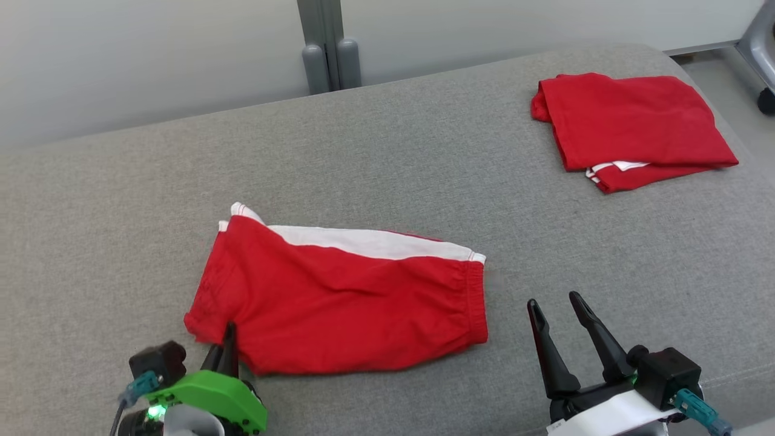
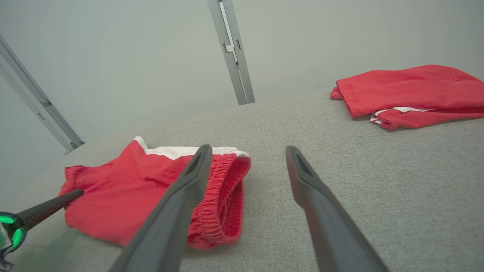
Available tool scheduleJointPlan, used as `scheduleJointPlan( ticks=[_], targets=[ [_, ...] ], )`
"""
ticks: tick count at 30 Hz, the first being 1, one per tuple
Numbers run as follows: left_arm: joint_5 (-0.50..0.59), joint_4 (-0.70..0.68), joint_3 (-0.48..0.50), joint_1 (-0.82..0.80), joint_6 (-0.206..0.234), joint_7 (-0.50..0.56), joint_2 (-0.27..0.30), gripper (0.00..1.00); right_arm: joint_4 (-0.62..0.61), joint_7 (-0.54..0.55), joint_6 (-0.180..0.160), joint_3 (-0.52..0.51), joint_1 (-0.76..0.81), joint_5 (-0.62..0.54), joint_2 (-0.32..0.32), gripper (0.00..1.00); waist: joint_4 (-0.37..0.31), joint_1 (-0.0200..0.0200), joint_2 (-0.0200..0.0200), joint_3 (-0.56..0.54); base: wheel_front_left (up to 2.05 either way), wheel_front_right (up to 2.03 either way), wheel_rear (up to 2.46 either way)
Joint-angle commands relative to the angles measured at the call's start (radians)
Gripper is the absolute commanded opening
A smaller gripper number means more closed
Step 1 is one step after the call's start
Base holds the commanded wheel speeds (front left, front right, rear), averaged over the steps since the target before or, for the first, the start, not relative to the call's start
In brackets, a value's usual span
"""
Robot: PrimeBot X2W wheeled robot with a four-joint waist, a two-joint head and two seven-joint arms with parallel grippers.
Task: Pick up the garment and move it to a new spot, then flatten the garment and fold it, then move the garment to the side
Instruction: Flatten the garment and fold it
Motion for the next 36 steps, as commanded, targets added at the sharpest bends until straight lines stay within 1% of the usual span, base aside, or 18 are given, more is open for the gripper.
scheduleJointPlan(
  ticks=[1, 3, 6, 9, 10, 11, 15, 17, 19, 21, 22, 24, 26, 29, 32, 36],
  targets=[
    [-0.005, -0.035, 0.011, 0.047, 0.027, -0.007, 0.013, 0.0, 0.004, -0.002, 0.0, -0.001, 0.011, -0.006, 0.003, 1.0, 0.02, 0.0, 0.0, -0.015, 0.0, 0.0, 0.0],
    [-0.01, -0.109, 0.023, 0.107, 0.054, -0.009, 0.009, 0.0, 0.006, -0.002, 0.0, -0.006, 0.016, -0.009, 0.005, 1.0, 0.028, 0.0, 0.0, -0.017, 0.0, 0.0, 0.0],
    [0.002, -0.198, 0.019, 0.186, 0.096, -0.011, 0.019, 0.0, 0.012, -0.002, 0.0, -0.008, 0.022, -0.009, 0.007, 1.0, 0.041, 0.0, 0.0, -0.017, 0.0, 0.0, 0.0],
    [-0.005, -0.243, 0.008, 0.232, 0.117, 0.011, 0.017, 0.0, 0.02, -0.002, 0.0, -0.007, 0.021, -0.011, 0.007, 1.0, 0.053, 0.0, 0.0, -0.017, 0.0, 0.0, 0.0],
    [-0.001, -0.255, 0.006, 0.238, 0.125, 0.013, 0.019, 0.22, 0.024, -0.002, 0.0, -0.004, 0.019, -0.011, 0.007, 1.0, 0.055, 0.0, 0.0, -0.017, 0.0, 0.0, 0.0],
    [0.001, -0.263, 0.006, 0.243, 0.13, 0.012, 0.019, 1.0, 0.026, -0.002, 0.0, -0.002, 0.017, -0.012, 0.007, 1.0, 0.058, 0.0, 0.0, -0.018, 0.0, 0.0, 0.0],
    [0.075, -0.287, 0.002, 0.233, 0.152, -0.006, 0.044, 1.0, 0.034, -0.002, 0.0, -0.004, 0.008, -0.01, 0.005, 1.0, 0.066, 0.0, 0.0, -0.027, 0.0, 0.0, 0.0],
    [0.11, -0.308, 0.02, 0.227, 0.158, -0.011, 0.049, 1.0, 0.037, -0.002, 0.0, -0.01, 0.006, -0.009, 0.004, 1.0, 0.069, 0.0, 0.0, -0.033, 0.0, 0.0, 0.0],
    [0.156, -0.352, 0.068, 0.227, 0.162, -0.016, 0.053, 1.0, 0.039, -0.002, 0.0, -0.02, 0.005, -0.009, 0.003, 1.0, 0.074, 0.0, 0.0, -0.039, 0.0, 0.0, 0.0],
    [0.236, -0.399, 0.103, 0.237, 0.165, -0.014, 0.058, 1.0, 0.039, -0.002, 0.0, -0.033, 0.006, -0.011, 0.003, 1.0, 0.078, 0.0, 0.0, -0.046, 0.0, 0.0, 0.0],
    [0.266, -0.427, 0.125, 0.245, 0.167, -0.015, 0.05, 1.0, 0.039, -0.002, 0.0, -0.04, 0.007, -0.013, 0.004, 1.0, 0.08, 0.0, 0.0, -0.049, 0.0, 0.0, 0.0],
    [0.329, -0.478, 0.175, 0.268, 0.157, -0.015, 0.033, 1.0, 0.039, -0.002, 0.0, -0.055, 0.009, -0.017, 0.006, 1.0, 0.084, 0.0, 0.0, -0.054, 0.0, 0.0, 0.0],
    [0.412, -0.515, 0.201, 0.281, 0.146, -0.014, 0.038, 1.0, 0.04, -0.002, 0.0, -0.069, 0.01, -0.02, 0.009, 1.0, 0.089, 0.0, 0.0, -0.059, 0.0, 0.0, 0.0],
    [0.492, -0.569, 0.252, 0.297, 0.133, -0.014, 0.008, 1.0, 0.041, -0.002, 0.0, -0.086, 0.02, -0.024, 0.013, 1.0, 0.098, 0.0, 0.0, -0.069, 0.0, 0.0, 0.0],
    [0.54, -0.603, 0.306, 0.32, 0.114, -0.014, -0.014, 1.0, 0.039, -0.002, 0.0, -0.101, 0.03, -0.028, 0.018, 1.0, 0.108, 0.0, 0.0, -0.079, 0.0, 0.0, 0.0],
    [0.575, -0.625, 0.376, 0.337, 0.072, -0.014, -0.048, 1.0, 0.035, -0.002, 0.0, -0.121, 0.041, -0.032, 0.024, 1.0, 0.12, 0.0, 0.0, -0.087, 0.0, 0.0, 0.0]
  ],
)
